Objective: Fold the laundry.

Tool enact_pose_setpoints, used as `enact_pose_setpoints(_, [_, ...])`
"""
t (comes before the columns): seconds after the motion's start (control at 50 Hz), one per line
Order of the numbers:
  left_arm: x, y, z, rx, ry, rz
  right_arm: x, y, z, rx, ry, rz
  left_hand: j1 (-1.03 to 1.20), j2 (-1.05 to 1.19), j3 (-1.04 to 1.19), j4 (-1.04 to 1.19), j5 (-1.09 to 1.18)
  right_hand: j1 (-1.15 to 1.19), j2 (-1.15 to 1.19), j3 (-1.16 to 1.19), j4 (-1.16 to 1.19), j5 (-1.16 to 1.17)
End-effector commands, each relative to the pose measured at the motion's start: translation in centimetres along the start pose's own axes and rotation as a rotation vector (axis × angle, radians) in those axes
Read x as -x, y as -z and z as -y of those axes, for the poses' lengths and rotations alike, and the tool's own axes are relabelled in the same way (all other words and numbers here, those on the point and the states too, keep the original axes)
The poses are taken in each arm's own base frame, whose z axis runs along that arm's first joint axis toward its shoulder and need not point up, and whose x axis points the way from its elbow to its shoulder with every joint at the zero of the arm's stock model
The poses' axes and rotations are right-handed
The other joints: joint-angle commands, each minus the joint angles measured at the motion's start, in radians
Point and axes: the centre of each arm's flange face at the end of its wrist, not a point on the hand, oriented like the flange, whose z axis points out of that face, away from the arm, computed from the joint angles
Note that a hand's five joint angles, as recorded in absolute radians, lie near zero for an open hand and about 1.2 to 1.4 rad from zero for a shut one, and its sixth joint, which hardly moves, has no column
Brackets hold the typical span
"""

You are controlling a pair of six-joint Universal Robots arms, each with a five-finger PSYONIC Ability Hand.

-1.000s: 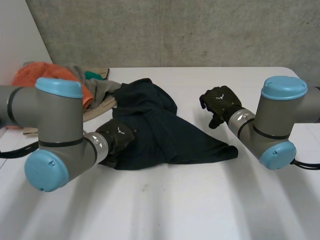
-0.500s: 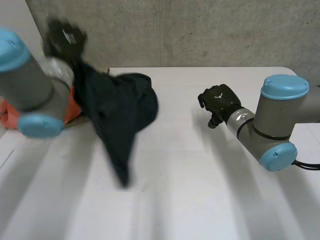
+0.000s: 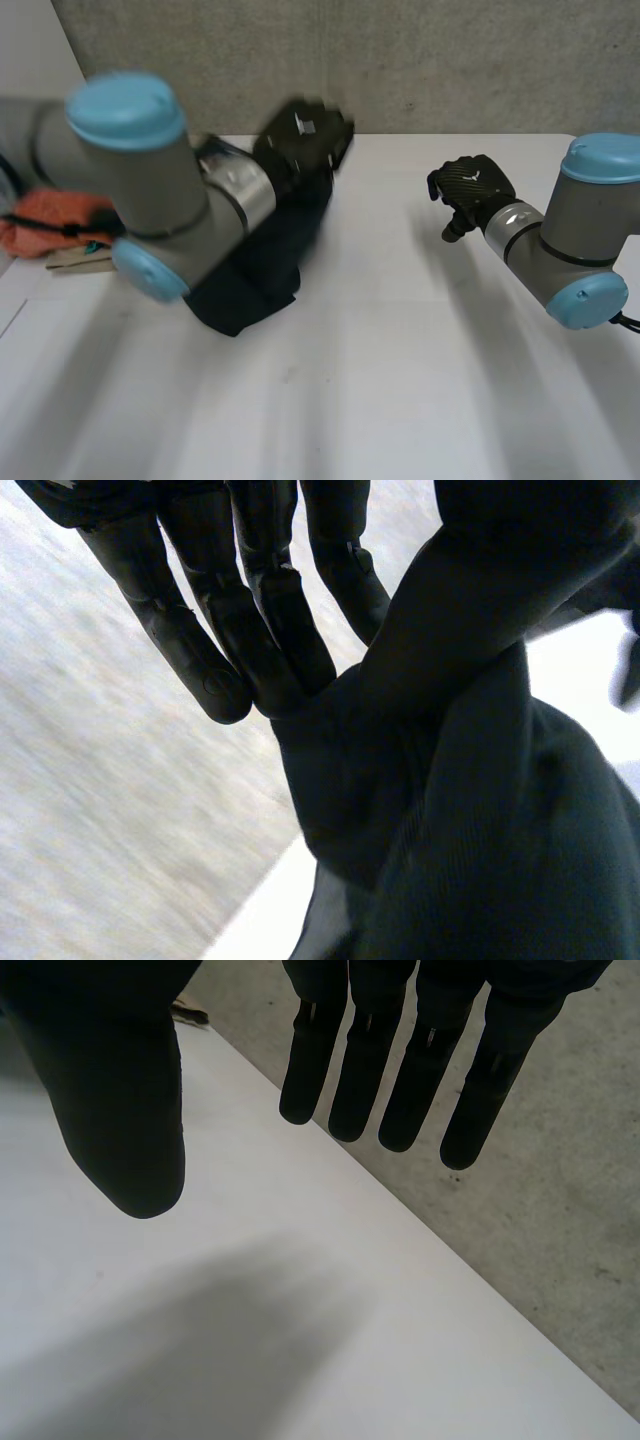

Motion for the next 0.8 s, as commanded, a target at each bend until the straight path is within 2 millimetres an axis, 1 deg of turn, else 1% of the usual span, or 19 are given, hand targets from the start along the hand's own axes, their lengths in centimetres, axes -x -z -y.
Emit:
enact_pose_setpoints(0.02, [-3.2,1.2,-4.1,0.130,0.006,-0.059,-0.6,0.0,-0.5,0.009,-0.006,-0.002,0.253,0.199,0.209,0.202,0.233,0.038,0.039,0.051,0.048,0.081])
enact_pose_setpoints(0.04, [-3.3,1.3,-4.0,0.131,0.006,-0.061,-0.6,0.0,-0.5,0.009,-0.008,0.001,0.253,0.199,0.209,0.202,0.233,0.040,0.042,0.054,0.051,0.084])
enact_pose_setpoints(0.06, [-3.5,1.7,-3.5,0.128,0.011,-0.065,-0.5,0.1,-0.5,0.010,-0.008,0.005,-0.023,-0.077,-0.066,-0.074,-0.042,0.038,0.039,0.051,0.048,0.081])
enact_pose_setpoints(0.1, [-3.6,2.0,-3.0,0.122,0.013,-0.064,-0.4,0.1,-0.5,0.012,-0.009,0.009,-0.396,-0.450,-0.440,-0.447,-0.416,0.026,0.027,0.040,0.037,0.069])
enact_pose_setpoints(0.12, [-3.5,2.3,-2.4,0.114,0.012,-0.061,-0.4,0.2,-0.5,0.015,-0.009,0.010,-0.820,-0.874,-0.863,-0.871,-0.839,0.008,0.010,0.022,0.019,0.052])
enact_pose_setpoints(0.14, [-3.3,2.5,-2.0,0.111,0.010,-0.053,-0.3,0.3,-0.5,0.016,-0.009,0.011,-0.969,-1.022,-1.012,-1.020,-0.988,-0.006,-0.005,0.007,0.005,0.037])
enact_pose_setpoints(0.18, [-2.9,2.8,-1.5,0.113,0.012,-0.037,-0.1,0.5,-0.4,0.017,-0.008,0.016,-0.969,-1.022,-1.012,-1.020,-0.988,-0.033,-0.031,-0.019,-0.022,0.011])
enact_pose_setpoints(0.26, [-0.2,4.3,0.0,0.138,0.019,0.082,0.9,1.5,1.1,-0.011,0.007,0.042,-0.969,-1.022,-1.012,-1.020,-0.988,-0.150,-0.149,-0.136,-0.139,-0.107])
enact_pose_setpoints(0.28, [1.0,5.2,0.7,0.144,0.028,0.135,1.6,2.1,2.3,-0.037,0.023,0.065,-0.969,-1.022,-1.012,-1.020,-0.988,-0.203,-0.201,-0.189,-0.192,-0.159])
enact_pose_setpoints(0.34, [2.6,6.5,1.5,0.148,0.042,0.213,2.7,3.2,3.9,-0.071,0.052,0.106,-0.969,-1.022,-1.012,-1.020,-0.988,-0.306,-0.304,-0.292,-0.295,-0.262])
enact_pose_setpoints(0.36, [3.8,7.4,2.0,0.148,0.050,0.264,3.5,4.1,5.0,-0.095,0.076,0.135,-0.969,-1.022,-1.012,-1.020,-0.988,-0.350,-0.348,-0.336,-0.339,-0.306])
enact_pose_setpoints(0.42, [5.7,9.4,2.1,0.172,0.073,0.345,5.5,5.8,6.4,-0.120,0.130,0.205,-0.969,-1.022,-1.012,-1.020,-0.988,-0.365,-0.363,-0.351,-0.354,-0.321])
enact_pose_setpoints(0.46, [6.3,10.4,1.9,0.195,0.075,0.375,6.7,6.8,6.8,-0.125,0.157,0.244,-0.969,-1.022,-1.012,-1.020,-0.988,-0.365,-0.363,-0.351,-0.354,-0.321])
enact_pose_setpoints(0.52, [7.4,12.4,0.5,0.269,0.097,0.424,9.0,8.4,7.1,-0.140,0.232,0.305,-0.969,-1.022,-1.012,-1.020,-0.988,-0.365,-0.363,-0.351,-0.354,-0.321])
enact_pose_setpoints(0.56, [8.4,13.2,-0.5,0.304,0.107,0.458,10.0,8.9,7.1,-0.150,0.274,0.326,-0.969,-1.022,-1.012,-1.020,-0.988,-0.365,-0.363,-0.351,-0.354,-0.321])
enact_pose_setpoints(0.6, [9.9,14.2,-2.3,0.360,0.127,0.491,11.0,9.1,7.1,-0.170,0.329,0.333,-0.969,-1.022,-1.012,-1.020,-0.988,-0.365,-0.363,-0.351,-0.354,-0.321])
enact_pose_setpoints(0.7, [12.1,15.0,-5.4,0.421,0.165,0.474,11.5,7.2,6.4,-0.157,0.358,0.261,-0.969,-1.022,-1.012,-1.020,-0.988,-0.344,-0.343,-0.330,-0.333,-0.301])
enact_pose_setpoints(0.72, [12.6,15.1,-6.6,0.445,0.189,0.446,11.6,6.5,6.3,-0.153,0.354,0.241,-0.969,-1.022,-1.012,-1.020,-0.988,-0.333,-0.331,-0.319,-0.322,-0.289])
enact_pose_setpoints(0.8, [12.6,15.2,-9.0,0.497,0.260,0.360,12.1,4.6,5.2,-0.128,0.339,0.225,-0.969,-1.022,-1.012,-1.020,-0.988,-0.283,-0.281,-0.269,-0.272,-0.239])
